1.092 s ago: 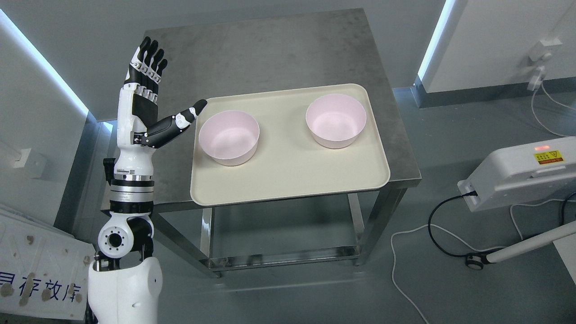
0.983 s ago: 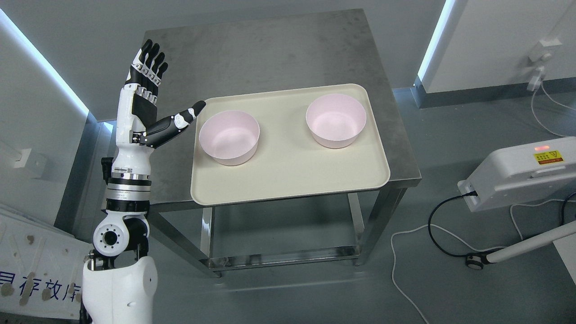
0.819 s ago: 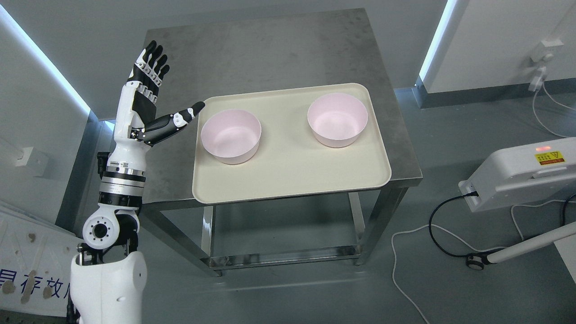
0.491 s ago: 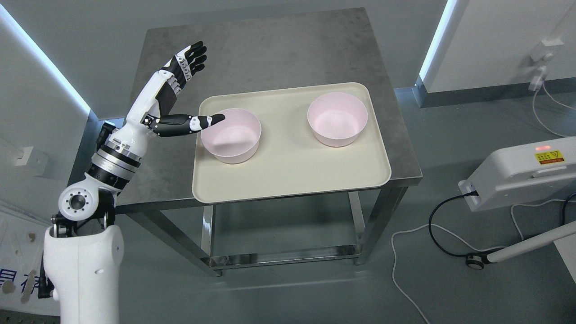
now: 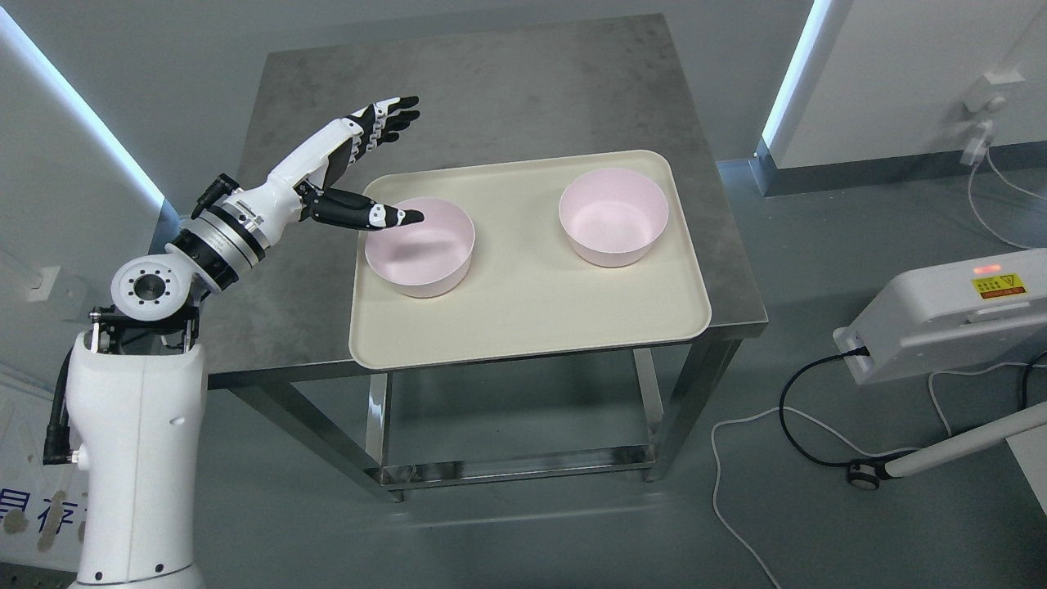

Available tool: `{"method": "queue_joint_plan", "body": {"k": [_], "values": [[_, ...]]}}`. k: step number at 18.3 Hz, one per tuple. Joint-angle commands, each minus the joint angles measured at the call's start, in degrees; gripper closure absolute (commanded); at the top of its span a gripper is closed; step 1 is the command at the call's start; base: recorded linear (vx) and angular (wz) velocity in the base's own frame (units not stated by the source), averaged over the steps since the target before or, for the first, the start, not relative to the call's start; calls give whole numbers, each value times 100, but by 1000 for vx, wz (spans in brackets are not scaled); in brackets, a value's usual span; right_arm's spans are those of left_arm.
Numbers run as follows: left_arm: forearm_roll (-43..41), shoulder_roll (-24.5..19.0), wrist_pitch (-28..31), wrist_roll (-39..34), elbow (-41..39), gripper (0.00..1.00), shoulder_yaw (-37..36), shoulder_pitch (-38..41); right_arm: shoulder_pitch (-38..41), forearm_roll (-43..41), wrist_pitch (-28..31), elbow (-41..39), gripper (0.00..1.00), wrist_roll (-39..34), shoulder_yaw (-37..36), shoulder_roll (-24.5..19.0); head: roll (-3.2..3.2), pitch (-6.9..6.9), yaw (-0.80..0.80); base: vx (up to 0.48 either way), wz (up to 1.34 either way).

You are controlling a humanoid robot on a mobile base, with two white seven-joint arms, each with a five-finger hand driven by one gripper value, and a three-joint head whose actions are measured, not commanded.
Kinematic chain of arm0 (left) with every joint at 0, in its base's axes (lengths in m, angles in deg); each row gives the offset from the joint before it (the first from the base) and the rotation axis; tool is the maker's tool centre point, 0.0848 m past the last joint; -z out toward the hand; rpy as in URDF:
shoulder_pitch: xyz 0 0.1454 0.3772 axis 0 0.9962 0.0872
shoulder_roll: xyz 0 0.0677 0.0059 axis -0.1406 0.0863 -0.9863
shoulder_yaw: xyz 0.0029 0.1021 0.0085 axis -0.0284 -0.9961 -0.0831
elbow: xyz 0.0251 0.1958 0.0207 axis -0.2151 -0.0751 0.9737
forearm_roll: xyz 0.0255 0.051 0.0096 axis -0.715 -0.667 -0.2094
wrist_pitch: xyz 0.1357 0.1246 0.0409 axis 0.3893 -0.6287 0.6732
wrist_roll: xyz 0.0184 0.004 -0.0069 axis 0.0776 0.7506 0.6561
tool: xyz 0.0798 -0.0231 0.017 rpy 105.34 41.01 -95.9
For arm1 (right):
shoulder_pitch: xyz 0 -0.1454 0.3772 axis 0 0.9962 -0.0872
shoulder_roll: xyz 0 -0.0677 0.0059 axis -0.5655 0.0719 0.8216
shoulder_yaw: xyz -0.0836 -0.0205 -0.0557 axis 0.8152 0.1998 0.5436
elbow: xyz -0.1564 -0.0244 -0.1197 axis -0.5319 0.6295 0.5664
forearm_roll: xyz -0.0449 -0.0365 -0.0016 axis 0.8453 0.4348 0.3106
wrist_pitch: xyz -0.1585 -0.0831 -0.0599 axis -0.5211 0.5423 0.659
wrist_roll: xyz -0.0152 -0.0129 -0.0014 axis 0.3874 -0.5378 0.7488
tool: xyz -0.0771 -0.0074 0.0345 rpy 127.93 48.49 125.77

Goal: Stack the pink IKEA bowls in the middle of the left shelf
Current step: 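Reach the left hand to the rim of the nearer pink bowl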

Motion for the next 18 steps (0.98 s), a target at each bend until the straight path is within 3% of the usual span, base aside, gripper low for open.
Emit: {"method": "queue_joint_plan", "body": {"k": [1,8,14,18], "values": [[-299,-298,108,76,664,9,-882,-136,0,-9,4,-100,0,0,-27,100,0,0,0,0,0],[-316,-253,187,-3,708,31,-803,-101,0,-9,4,-100,0,0,-27,100,0,0,0,0,0],[-676,-201,135,-12,717,39,-803,-101,0,-9,4,-100,0,0,-27,100,0,0,0,0,0],[-975,-157,-286,-12,717,57,-803,-101,0,-9,4,-100,0,0,-27,100,0,0,0,0,0]]}}
